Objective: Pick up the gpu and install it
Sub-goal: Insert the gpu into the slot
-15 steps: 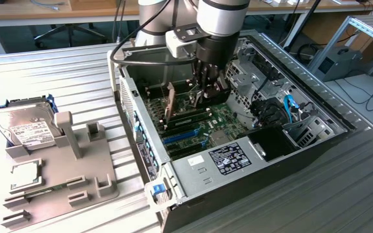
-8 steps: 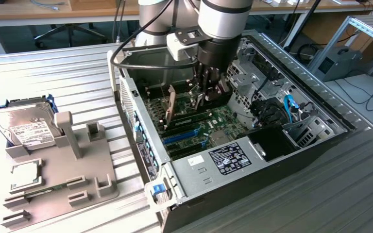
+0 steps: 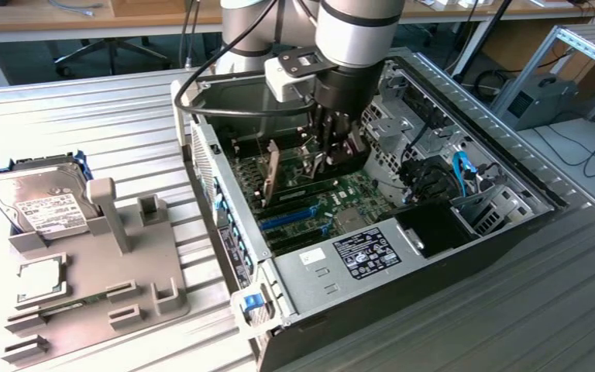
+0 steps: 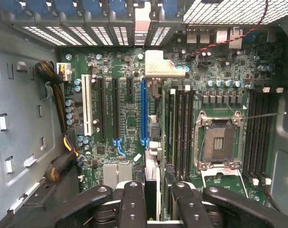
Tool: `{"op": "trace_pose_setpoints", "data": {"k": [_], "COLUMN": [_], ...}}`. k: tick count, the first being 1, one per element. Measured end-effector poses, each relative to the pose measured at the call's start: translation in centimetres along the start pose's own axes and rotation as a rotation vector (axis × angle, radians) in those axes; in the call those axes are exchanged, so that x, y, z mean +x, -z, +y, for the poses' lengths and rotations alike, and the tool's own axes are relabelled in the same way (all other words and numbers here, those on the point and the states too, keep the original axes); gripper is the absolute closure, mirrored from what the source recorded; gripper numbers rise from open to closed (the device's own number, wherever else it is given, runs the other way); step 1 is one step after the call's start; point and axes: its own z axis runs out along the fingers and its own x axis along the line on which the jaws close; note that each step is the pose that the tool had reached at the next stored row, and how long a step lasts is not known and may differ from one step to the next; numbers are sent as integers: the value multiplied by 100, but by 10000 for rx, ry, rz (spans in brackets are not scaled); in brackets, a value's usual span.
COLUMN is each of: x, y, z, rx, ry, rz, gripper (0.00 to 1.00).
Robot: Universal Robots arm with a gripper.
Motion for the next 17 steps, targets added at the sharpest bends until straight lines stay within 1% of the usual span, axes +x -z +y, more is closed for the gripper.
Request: {"op": "trace_pose_setpoints", "data": {"k": [17], "x": [38], "y": [-35], "z": [26], "rx": [-1], "ry": [0], "rz": [1], "gripper": [74]}}
